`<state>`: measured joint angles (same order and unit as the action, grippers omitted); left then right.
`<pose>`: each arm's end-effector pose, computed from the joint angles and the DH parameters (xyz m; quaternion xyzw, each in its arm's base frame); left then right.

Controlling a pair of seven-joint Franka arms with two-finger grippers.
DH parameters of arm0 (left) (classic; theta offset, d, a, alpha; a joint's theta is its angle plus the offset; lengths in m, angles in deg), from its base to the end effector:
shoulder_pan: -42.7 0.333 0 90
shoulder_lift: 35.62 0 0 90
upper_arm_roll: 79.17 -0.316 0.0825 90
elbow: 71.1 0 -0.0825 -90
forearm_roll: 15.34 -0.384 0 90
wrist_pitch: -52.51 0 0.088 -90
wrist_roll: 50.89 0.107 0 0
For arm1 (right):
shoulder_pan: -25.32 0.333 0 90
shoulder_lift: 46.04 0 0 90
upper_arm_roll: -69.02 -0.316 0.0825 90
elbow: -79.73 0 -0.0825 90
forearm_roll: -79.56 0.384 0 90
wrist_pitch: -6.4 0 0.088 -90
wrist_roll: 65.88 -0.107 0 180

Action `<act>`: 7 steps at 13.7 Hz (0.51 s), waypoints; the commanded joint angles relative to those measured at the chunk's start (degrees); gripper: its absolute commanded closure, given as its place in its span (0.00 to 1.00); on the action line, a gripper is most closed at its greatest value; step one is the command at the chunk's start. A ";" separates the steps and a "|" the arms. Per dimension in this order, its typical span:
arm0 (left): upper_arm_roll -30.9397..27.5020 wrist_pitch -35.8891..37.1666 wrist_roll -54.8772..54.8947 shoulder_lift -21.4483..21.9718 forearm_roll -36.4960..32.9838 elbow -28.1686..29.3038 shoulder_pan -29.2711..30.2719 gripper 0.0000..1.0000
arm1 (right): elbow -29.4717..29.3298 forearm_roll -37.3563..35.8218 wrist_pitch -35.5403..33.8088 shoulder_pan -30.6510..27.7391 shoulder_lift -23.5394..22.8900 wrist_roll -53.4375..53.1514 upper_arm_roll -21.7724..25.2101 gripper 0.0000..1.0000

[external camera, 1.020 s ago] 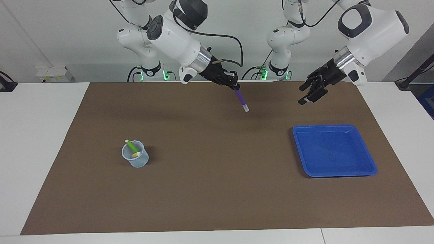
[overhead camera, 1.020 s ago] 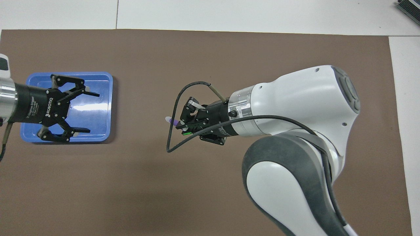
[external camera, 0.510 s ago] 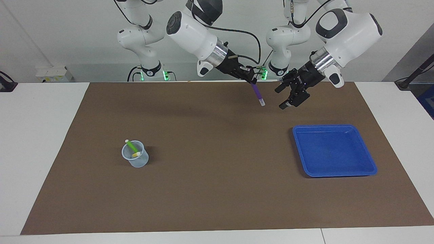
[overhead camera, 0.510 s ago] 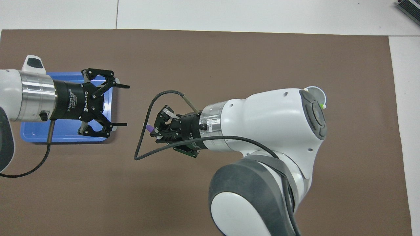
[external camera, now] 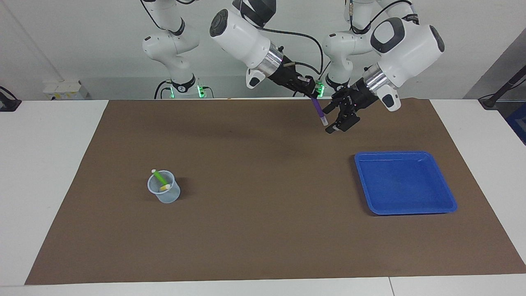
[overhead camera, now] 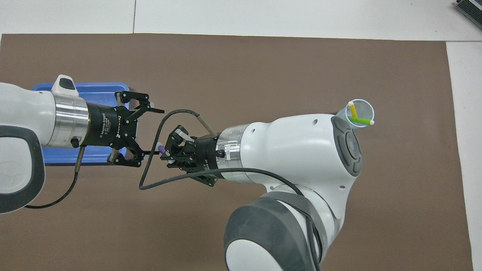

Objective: Right arm passes pens to left for tray arrangement
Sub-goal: 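Close the left gripper on the purple pen beside the right gripper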

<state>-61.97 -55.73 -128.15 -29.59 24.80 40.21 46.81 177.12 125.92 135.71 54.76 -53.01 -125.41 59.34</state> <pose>0.5140 -0.1744 0.5447 0.7466 0.5862 -0.2057 0.2381 0.4872 0.4142 0.5710 -0.8476 0.3354 0.1445 0.3849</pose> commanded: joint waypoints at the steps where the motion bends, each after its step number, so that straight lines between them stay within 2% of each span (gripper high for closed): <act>1: -1.56 6.96 5.69 2.58 1.25 1.54 1.76 0.03 | 0.34 1.63 0.94 0.08 0.20 -0.33 -0.25 1.00; 3: -1.65 9.97 8.97 3.11 1.25 1.63 3.53 0.03 | 0.34 1.63 0.94 0.00 0.20 -0.33 -0.25 1.00; 7: -1.56 8.67 9.06 3.03 1.86 1.63 2.66 0.05 | 0.34 1.63 0.77 0.00 0.20 -0.33 -0.25 1.00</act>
<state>-63.52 -46.69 -120.13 -28.11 25.11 40.22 49.80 177.12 125.92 135.72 54.90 -53.01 -125.41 59.34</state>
